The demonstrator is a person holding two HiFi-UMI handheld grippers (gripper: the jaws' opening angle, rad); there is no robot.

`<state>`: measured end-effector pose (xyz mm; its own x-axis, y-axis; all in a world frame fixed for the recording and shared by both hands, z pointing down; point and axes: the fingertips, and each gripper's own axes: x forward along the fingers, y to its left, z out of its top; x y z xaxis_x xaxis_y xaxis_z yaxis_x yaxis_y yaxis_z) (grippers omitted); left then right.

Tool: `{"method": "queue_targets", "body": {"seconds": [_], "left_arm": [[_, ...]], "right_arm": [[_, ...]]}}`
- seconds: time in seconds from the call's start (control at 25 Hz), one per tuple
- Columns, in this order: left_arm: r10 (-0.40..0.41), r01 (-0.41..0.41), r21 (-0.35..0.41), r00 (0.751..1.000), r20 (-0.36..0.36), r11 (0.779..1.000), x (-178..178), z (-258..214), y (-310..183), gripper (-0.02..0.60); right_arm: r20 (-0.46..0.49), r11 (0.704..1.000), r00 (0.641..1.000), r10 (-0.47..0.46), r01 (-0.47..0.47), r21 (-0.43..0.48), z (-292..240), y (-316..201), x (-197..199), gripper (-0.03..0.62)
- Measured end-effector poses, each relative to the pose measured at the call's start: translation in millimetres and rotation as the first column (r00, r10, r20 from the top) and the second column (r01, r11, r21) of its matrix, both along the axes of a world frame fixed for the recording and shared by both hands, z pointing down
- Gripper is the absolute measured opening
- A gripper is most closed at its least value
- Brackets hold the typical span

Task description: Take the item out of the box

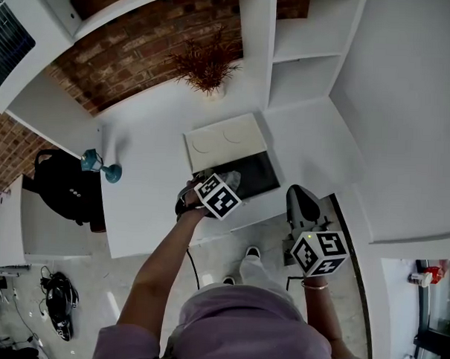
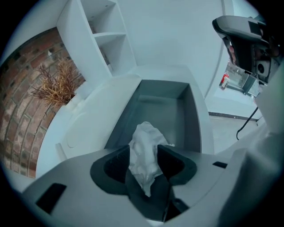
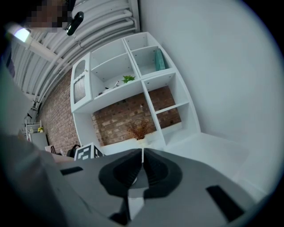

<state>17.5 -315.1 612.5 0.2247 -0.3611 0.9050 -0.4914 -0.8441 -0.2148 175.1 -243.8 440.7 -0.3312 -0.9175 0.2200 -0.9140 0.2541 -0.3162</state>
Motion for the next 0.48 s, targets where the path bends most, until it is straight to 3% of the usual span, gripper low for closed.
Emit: {"method": "queue_targets", "body": {"seconds": [0.48], "left_arm": [[0.096,-0.096,0.002,0.992,0.082,0.995,4.6,5.7,6.9,0.134]], "right_arm": [[0.006,0.999,1.000,-0.029,0.029,-0.016,2.6,1.2,-9.7,0.002]]}}
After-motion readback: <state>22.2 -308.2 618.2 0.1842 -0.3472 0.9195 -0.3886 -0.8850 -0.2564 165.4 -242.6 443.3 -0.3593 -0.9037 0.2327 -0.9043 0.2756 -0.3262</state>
